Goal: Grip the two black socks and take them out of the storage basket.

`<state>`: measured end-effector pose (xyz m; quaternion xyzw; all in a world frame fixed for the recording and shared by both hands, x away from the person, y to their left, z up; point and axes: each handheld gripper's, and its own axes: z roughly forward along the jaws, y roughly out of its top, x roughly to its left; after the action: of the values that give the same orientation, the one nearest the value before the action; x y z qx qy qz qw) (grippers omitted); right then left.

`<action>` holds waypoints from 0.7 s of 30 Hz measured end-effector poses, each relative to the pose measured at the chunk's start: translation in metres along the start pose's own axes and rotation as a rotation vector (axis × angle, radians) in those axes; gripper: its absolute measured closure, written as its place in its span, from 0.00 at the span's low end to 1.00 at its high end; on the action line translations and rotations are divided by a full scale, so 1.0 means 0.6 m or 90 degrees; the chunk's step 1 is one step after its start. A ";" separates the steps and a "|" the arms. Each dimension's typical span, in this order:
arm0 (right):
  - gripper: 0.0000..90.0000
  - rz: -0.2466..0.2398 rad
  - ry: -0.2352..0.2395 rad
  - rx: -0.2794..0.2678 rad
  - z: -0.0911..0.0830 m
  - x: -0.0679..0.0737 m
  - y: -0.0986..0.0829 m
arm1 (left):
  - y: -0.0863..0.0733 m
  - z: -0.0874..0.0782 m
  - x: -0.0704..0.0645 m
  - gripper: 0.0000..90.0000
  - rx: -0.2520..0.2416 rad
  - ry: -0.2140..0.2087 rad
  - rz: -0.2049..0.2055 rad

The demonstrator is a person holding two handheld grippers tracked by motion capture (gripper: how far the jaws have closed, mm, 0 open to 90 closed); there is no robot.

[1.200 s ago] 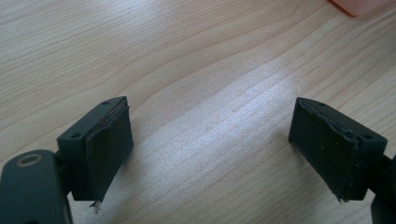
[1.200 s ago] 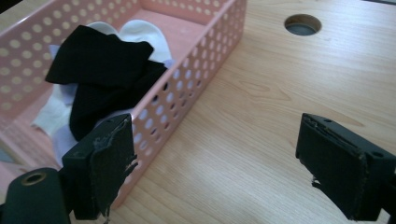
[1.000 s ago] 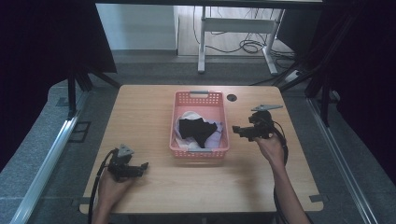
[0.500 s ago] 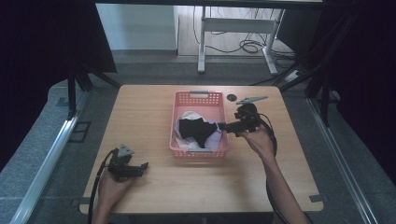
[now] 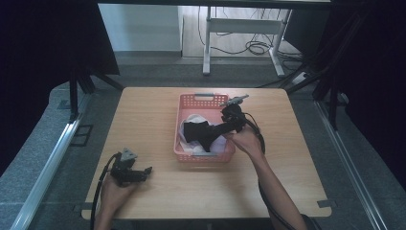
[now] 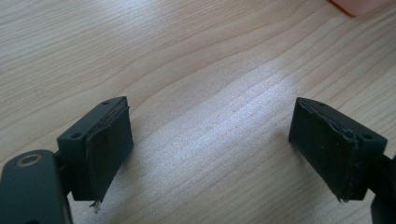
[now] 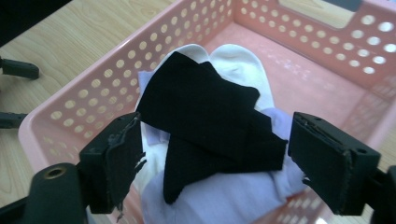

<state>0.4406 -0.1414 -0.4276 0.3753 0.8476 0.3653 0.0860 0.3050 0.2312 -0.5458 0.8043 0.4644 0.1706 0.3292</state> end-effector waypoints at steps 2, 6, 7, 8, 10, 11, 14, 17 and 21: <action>0.26 -0.004 0.003 0.004 0.005 0.002 0.002 | 0.000 0.000 0.000 0.15 0.000 0.000 0.000; 0.34 -0.034 0.008 0.028 0.030 0.014 0.011 | 0.000 0.000 0.000 0.15 0.000 0.000 0.000; 0.36 -0.040 0.006 0.032 0.036 0.017 0.013 | 0.000 0.000 0.000 0.15 0.000 0.000 0.000; 0.38 -0.047 0.008 0.036 0.042 0.019 0.015 | 0.000 0.000 0.000 0.15 0.000 0.000 0.000; 0.40 -0.053 0.014 0.047 0.055 0.024 0.018 | 0.000 0.000 0.000 0.15 0.000 0.000 0.000; 0.41 -0.056 0.012 0.053 0.062 0.027 0.019 | 0.000 0.000 0.000 0.15 0.001 0.001 0.001; 0.43 -0.062 0.012 0.073 0.084 0.031 0.024 | 0.000 -0.001 0.001 0.15 0.003 0.001 0.004; 0.43 -0.056 0.015 0.087 0.106 0.033 0.026 | 0.000 0.000 0.000 0.15 0.001 0.001 0.001; 0.43 -0.054 0.009 0.113 0.136 0.035 0.027 | 0.000 0.000 0.000 0.15 0.001 0.001 0.001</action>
<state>0.4691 -0.0743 -0.4723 0.3429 0.8923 0.2871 0.0616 0.3050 0.2313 -0.5457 0.8047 0.4642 0.1709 0.3283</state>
